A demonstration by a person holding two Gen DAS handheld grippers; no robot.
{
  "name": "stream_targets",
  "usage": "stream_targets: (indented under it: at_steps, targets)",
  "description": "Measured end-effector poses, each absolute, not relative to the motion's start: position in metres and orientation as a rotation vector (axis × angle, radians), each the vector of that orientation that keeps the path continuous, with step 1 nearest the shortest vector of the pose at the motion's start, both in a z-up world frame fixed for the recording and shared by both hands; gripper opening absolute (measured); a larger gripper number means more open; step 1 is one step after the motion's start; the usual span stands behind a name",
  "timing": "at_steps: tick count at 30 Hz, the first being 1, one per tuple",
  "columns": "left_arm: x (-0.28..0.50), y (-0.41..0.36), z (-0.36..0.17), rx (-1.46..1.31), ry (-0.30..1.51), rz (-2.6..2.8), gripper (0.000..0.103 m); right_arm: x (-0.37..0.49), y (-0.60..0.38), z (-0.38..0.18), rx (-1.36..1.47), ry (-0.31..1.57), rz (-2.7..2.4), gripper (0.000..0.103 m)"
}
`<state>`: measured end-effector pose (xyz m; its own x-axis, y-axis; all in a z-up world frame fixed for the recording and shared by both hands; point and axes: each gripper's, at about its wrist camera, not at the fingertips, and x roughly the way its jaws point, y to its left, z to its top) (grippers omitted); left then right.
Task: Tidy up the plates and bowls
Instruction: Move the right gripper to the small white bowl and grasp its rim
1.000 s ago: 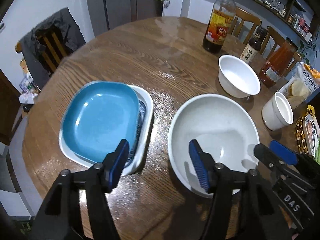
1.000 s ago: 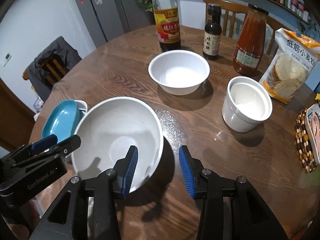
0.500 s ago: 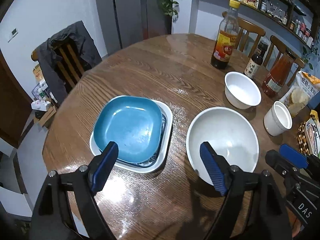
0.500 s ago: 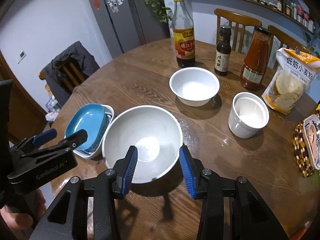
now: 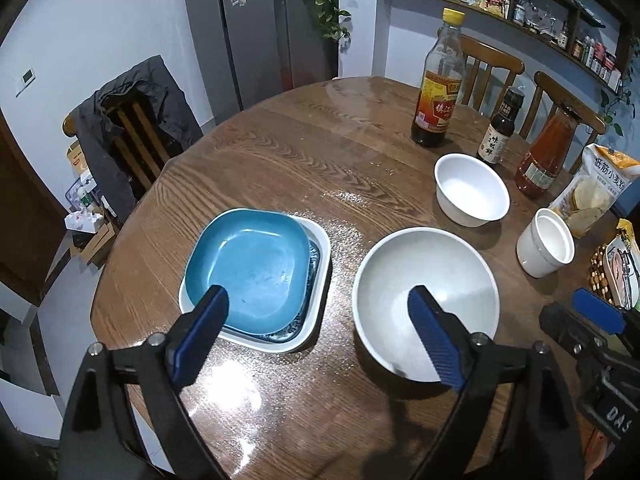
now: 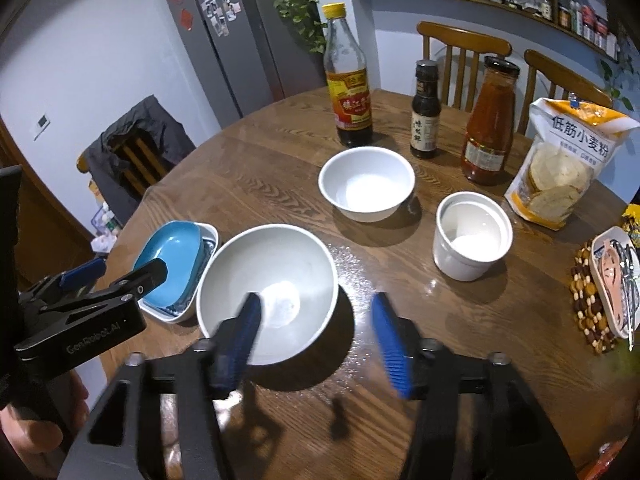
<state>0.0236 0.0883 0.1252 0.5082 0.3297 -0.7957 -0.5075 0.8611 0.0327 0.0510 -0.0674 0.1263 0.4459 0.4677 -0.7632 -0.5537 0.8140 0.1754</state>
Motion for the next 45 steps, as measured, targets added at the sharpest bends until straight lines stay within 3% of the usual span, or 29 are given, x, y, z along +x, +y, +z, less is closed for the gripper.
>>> stream_targets:
  at_steps: [5,10,31,45]
  targets:
    - [0.032,0.080,0.129,-0.209,0.906,0.492,0.094,0.059,-0.080,0.129,-0.086,0.922,0.609,0.065]
    - [0.042,0.067,0.135,-0.188,0.895,0.469,0.094,0.065,-0.092,0.133,-0.077,0.909,0.579,0.075]
    - [0.116,0.047,0.171,-0.116,0.822,0.420,0.096,0.135,-0.094,0.155,-0.048,0.883,0.519,0.075]
    - [0.171,0.062,0.136,-0.141,0.919,0.432,0.098,0.187,-0.075,0.121,-0.108,0.959,0.485,0.075]
